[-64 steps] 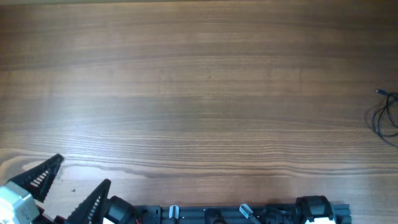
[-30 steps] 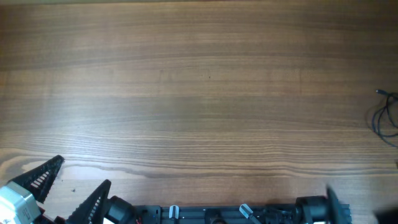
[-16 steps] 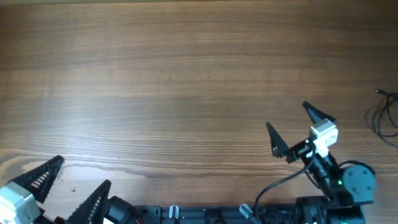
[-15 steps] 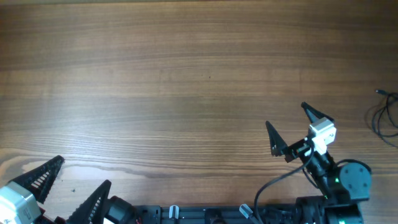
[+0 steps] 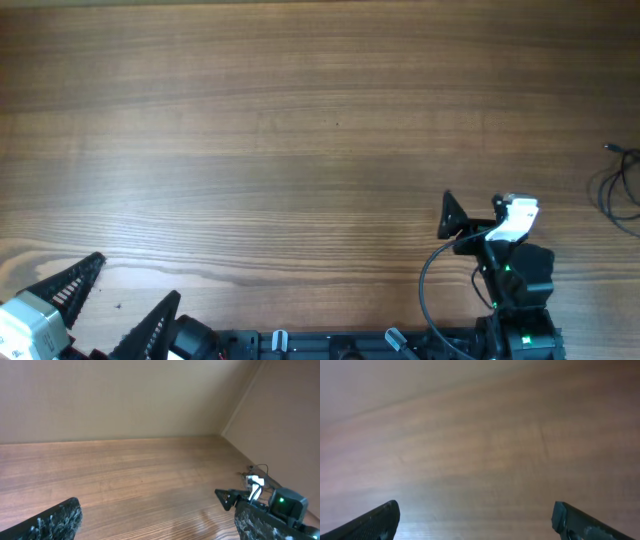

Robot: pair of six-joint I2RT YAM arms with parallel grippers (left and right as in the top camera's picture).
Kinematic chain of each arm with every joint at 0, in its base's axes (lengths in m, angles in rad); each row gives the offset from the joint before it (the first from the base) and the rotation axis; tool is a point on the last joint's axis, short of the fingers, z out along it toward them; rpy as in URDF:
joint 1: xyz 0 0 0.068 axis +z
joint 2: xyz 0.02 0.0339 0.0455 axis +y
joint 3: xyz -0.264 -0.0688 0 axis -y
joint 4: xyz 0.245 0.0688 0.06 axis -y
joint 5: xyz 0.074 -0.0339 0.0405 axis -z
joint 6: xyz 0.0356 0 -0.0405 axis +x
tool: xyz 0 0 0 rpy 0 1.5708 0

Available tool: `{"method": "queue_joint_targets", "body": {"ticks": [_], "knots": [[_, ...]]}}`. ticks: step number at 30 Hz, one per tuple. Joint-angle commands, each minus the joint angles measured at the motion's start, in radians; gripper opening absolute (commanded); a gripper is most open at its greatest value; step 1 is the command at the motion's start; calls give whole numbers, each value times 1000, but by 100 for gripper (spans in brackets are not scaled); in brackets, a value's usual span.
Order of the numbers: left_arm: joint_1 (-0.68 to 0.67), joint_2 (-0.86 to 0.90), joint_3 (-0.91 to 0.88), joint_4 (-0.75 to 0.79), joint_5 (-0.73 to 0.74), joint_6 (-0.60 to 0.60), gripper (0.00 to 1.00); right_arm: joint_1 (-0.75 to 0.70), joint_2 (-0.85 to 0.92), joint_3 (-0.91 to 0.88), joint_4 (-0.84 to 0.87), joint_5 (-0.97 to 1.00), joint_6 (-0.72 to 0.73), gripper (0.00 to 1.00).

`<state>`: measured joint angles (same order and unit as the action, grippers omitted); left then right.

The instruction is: Untangle cables

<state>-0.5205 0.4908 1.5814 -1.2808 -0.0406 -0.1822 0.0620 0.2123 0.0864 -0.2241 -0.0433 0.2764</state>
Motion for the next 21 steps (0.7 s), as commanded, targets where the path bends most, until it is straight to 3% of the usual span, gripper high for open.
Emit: {"method": "queue_joint_targets", "body": {"ticks": [1,10,15,21], "knots": [[2,-4,3,1,-9,-9,100,-3,1,4,5,21,15,99],[2,-4,3,19,-10,-9,100,-4,-15,4,5,21,14,100],[2,-4,3,56,-18,-5,100,-40,-212,4,8,22,15,100],[2,-19,3,55,-18,-5,100,-50,-208,4,5,21,14,100]]}}
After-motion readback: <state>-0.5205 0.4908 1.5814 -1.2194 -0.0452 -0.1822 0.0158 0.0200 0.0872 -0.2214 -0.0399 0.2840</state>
